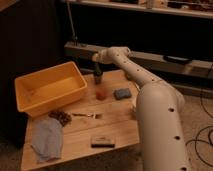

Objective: Place pepper in metal cup

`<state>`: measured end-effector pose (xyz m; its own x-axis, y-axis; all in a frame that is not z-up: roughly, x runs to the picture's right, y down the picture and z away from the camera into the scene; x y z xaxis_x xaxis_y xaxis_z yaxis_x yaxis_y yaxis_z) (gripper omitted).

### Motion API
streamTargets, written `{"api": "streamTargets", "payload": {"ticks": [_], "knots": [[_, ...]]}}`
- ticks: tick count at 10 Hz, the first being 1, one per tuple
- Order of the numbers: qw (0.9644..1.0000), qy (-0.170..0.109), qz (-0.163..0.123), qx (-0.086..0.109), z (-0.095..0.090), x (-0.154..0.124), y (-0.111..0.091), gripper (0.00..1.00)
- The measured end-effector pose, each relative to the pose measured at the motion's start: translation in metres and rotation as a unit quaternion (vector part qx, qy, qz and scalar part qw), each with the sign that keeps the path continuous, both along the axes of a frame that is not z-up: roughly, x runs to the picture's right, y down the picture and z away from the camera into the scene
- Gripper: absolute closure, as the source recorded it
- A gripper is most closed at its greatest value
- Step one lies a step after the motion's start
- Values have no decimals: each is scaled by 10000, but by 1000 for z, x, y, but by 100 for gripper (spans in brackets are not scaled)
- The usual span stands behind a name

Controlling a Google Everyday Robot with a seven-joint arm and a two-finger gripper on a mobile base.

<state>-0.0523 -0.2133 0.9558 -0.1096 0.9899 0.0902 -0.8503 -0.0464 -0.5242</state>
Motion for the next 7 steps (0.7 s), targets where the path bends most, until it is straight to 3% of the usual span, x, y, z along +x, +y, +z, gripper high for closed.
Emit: {"api": "streamTargets", "payload": {"ticks": [2,7], "knots": [[9998,-87,53,196,5,-4,-17,100],[9986,-383,124,328,0,-9,-37,100]]}}
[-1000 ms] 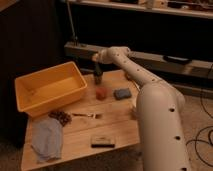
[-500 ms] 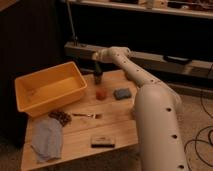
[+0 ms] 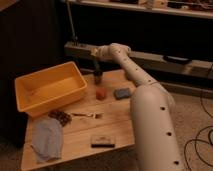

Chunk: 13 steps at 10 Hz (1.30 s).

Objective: Place pepper in metal cup

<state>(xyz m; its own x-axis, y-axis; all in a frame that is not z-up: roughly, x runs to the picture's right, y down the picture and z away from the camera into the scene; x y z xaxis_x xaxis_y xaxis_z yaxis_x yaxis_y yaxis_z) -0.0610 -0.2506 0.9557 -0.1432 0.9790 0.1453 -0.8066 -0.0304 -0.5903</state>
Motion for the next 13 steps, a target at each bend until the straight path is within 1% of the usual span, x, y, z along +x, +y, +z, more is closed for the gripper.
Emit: {"api": "streamTargets", "payload": {"ticks": [2,5,9,10,13], "knots": [[10000,-88,-8,-8,-5,-3,-4,100],[9999,-95,-71,-56,-9,-2,-4,100],[9998,-55,-167,-121,-8,6,8,100],[9998,-72,-165,-122,-6,7,10,100],[9995,-262,-155,-35,-2,5,16,100]]}}
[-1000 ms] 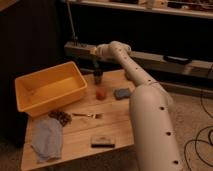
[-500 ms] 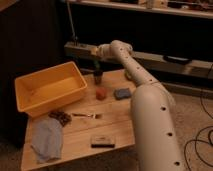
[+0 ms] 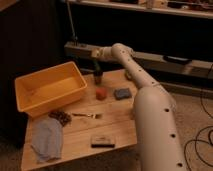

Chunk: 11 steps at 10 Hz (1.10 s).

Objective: Place pepper in metal cup

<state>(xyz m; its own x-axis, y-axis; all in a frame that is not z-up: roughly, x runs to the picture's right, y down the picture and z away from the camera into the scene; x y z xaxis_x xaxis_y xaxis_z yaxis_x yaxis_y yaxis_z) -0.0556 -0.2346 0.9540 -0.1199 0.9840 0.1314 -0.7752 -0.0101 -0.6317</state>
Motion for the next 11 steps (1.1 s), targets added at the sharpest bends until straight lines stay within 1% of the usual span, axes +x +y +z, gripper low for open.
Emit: {"api": "streamTargets", "payload": {"ticks": [2,7,8,9,10,11], "knots": [[9999,-107,11,56,2,0,3,100],[9999,-149,-3,12,5,4,9,100],[9999,-139,-13,4,6,5,11,96],[9999,-130,-21,4,7,5,13,90],[9999,-133,-24,13,7,5,13,78],[9999,-128,-38,35,8,6,15,68]]}}
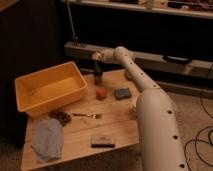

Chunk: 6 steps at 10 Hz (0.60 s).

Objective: Place pepper in metal cup

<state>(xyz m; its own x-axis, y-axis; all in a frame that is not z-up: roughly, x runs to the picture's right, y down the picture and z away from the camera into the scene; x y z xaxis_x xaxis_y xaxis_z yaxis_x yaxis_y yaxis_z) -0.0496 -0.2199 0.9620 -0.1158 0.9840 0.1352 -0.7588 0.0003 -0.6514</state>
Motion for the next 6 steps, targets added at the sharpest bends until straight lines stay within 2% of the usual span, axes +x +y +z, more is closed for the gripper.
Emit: {"api": "streamTargets", "payload": {"ticks": [4,6], "knots": [[10000,-56,-26,61,1,0,2,27],[10000,-65,-24,50,0,0,2,20]]}}
